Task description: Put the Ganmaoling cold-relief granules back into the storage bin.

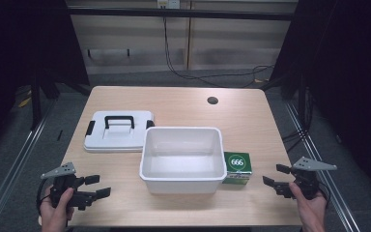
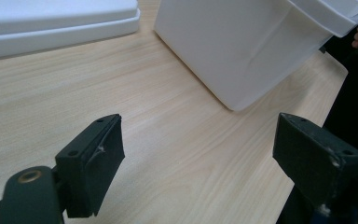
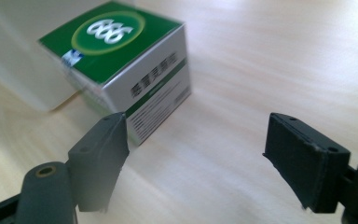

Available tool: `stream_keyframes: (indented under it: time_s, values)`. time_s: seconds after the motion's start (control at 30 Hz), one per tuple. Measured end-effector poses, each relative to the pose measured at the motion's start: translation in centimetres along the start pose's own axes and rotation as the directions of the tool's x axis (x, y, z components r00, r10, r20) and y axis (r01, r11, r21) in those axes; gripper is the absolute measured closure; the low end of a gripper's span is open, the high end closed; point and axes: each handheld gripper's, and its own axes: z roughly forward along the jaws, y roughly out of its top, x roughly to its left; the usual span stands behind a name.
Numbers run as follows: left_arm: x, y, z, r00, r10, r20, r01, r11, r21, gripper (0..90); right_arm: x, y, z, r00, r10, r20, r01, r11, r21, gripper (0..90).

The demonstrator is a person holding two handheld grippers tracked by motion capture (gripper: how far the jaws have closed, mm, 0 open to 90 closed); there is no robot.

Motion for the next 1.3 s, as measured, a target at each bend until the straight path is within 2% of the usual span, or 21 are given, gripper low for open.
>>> stream_keyframes:
  time_s: [0.07, 0.3, 0.4, 0.6, 0.67, 0.8, 0.87, 0.97, 1.0, 1.03, 1.13, 1.3]
  values:
    - [0.0, 0.0, 0.0, 1.0, 0.0, 0.0, 0.0, 1.0, -0.002, 16.3, 0.0, 0.1, -0.3, 1.0, -0.007, 0.004, 0.007, 0.9992, -0.04, 21.0]
    - [0.0, 0.0, 0.0, 1.0, -0.001, 0.009, 0.001, 1.0, 0.003, 16.3, 0.2, 0.4, -0.3, 0.9978, -0.06, 0.028, 0.061, 0.9977, -0.029, 20.9]
    - [0.1, 0.0, 0.0, 1.0, 0.001, 0.007, -0.001, 1.0, 0.004, 16.3, 0.4, 0.6, -0.1, 0.9994, -0.033, -0.006, 0.033, 0.9992, -0.023, 20.7]
    - [0.0, 0.0, 0.1, 1.0, 0.002, 0.01, -0.002, 1.0, 0.005, 16.2, 1.0, 0.8, 0.2, 0.9973, -0.043, -0.06, 0.042, 0.9988, -0.025, 13.7]
    - [-0.1, 0.0, 0.1, 0.9999, 0.009, 0.01, -0.009, 0.9999, 0.006, 16.2, 1.0, 0.8, 0.2, 0.9956, -0.059, -0.073, 0.057, 0.9979, -0.03, 13.7]
    - [0.0, 0.0, 0.0, 0.9999, 0.007, 0.015, -0.007, 1.0, -0.001, 16.1, 1.3, 0.9, 0.2, 0.9942, -0.082, -0.07, 0.082, 0.9966, -0.005, 13.4]
    - [0.0, -0.1, 0.1, 0.9999, 0.007, 0.014, -0.007, 1.0, 0.006, 16.2, 1.5, 1.1, 0.1, 0.9912, -0.109, -0.076, 0.108, 0.9941, -0.015, 13.4]
    - [0.0, -0.1, 0.1, 0.9999, 0.005, 0.01, -0.005, 1.0, 0.001, 16.1, 1.5, 1.3, -0.1, 0.9899, -0.119, -0.078, 0.117, 0.9927, -0.028, 13.4]
    - [-0.1, -0.1, 0.0, 0.9999, 0.005, 0.011, -0.005, 1.0, 0.002, 16.1, 1.6, 1.8, -0.3, 0.9881, -0.146, -0.05, 0.145, 0.9892, -0.02, 13.1]
    - [-0.1, -0.1, 0.1, 0.9999, 0.005, 0.009, -0.005, 1.0, 0.002, 16.2, 1.6, 2.0, -0.3, 0.9879, -0.15, -0.04, 0.149, 0.9886, -0.019, 12.9]
    - [0.0, -0.1, 0.2, 0.9999, 0.001, 0.011, -0.001, 1.0, 0.007, 16.2, 1.9, 2.6, -0.5, 0.9825, -0.17, -0.077, 0.168, 0.9855, -0.026, 13.2]
    - [0.0, -0.1, 0.2, 0.9999, 0.003, 0.012, -0.003, 0.9999, 0.011, 16.2, 2.4, 4.2, -0.7, 0.9778, -0.195, -0.075, 0.195, 0.9807, -0.007, 13.4]
